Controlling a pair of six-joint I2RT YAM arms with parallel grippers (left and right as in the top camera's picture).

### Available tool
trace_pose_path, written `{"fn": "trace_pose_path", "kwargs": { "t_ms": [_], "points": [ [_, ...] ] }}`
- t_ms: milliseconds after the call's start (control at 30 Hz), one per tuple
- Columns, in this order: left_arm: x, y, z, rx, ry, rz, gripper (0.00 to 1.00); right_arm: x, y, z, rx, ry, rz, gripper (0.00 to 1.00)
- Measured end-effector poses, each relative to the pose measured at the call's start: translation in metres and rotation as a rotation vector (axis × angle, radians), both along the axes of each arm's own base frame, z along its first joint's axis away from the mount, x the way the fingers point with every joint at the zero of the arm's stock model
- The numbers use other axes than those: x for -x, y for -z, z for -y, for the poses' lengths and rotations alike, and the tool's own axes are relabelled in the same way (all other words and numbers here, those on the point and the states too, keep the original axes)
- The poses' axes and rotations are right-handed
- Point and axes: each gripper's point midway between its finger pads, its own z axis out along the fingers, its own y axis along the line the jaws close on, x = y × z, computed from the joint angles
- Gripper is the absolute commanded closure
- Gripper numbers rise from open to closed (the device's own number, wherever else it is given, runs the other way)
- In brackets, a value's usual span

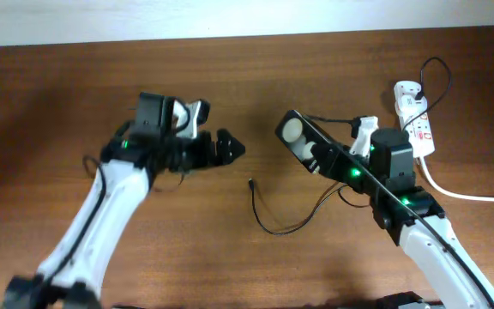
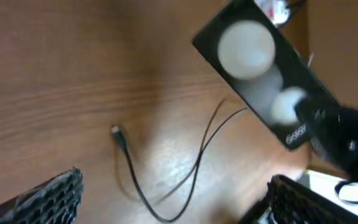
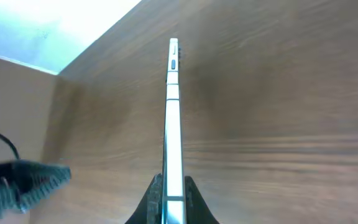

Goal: Plug charger to phone and switch on socket

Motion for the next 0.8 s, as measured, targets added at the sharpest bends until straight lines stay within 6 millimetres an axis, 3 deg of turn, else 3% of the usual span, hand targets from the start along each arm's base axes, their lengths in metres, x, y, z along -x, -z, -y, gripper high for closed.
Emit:
{"fn": "trace_pose_path", "kwargs": {
  "t_ms": [33, 67, 167, 233, 333, 467, 533, 667, 800],
  "points": [
    [0.023, 0.004, -0.007, -0.005, -0.008, 0.032, 0.01, -0.001, 0.007, -0.008, -0.028, -0.040, -0.021, 0.96],
    [0.020, 0.001, -0.007, 0.009, -0.009, 0.109, 0.01, -0.009, 0.005, -0.016, -0.070, -0.068, -0.001, 0.96],
    [0.041, 0.017, -0.013, 0.048, -0.033, 0.239, 0.01, -0.027, 0.022, -0.041, -0.225, -0.151, -0.036, 0.96],
    [0.033, 0.020, -0.011, 0.091, -0.069, 0.302, 0.01, -0.043, 0.020, -0.056, -0.360, -0.186, -0.024, 0.96],
    [0.016, 0.005, -0.013, 0.147, -0.147, 0.379, 0.01, -0.059, 0.025, -0.072, -0.562, -0.213, -0.053, 0.96],
    [0.001, 0.006, -0.021, 0.142, -0.243, 0.381, 0.01, -0.057, 0.008, -0.088, -0.675, -0.258, -0.033, 0.96],
    [-0.012, 0.021, -0.020, 0.165, -0.292, 0.347, 0.01, -0.054, 0.003, -0.096, -0.692, -0.275, -0.031, 0.96],
    [-0.042, 0.010, -0.008, 0.344, -0.344, 0.397, 0.01, -0.051, 0.001, -0.100, -0.708, -0.286, -0.041, 0.96],
    [-0.051, 0.000, 0.008, 0.480, -0.358, 0.409, 0.01, -0.043, 0.001, -0.114, -0.712, -0.316, -0.058, 0.96]
  ]
}}
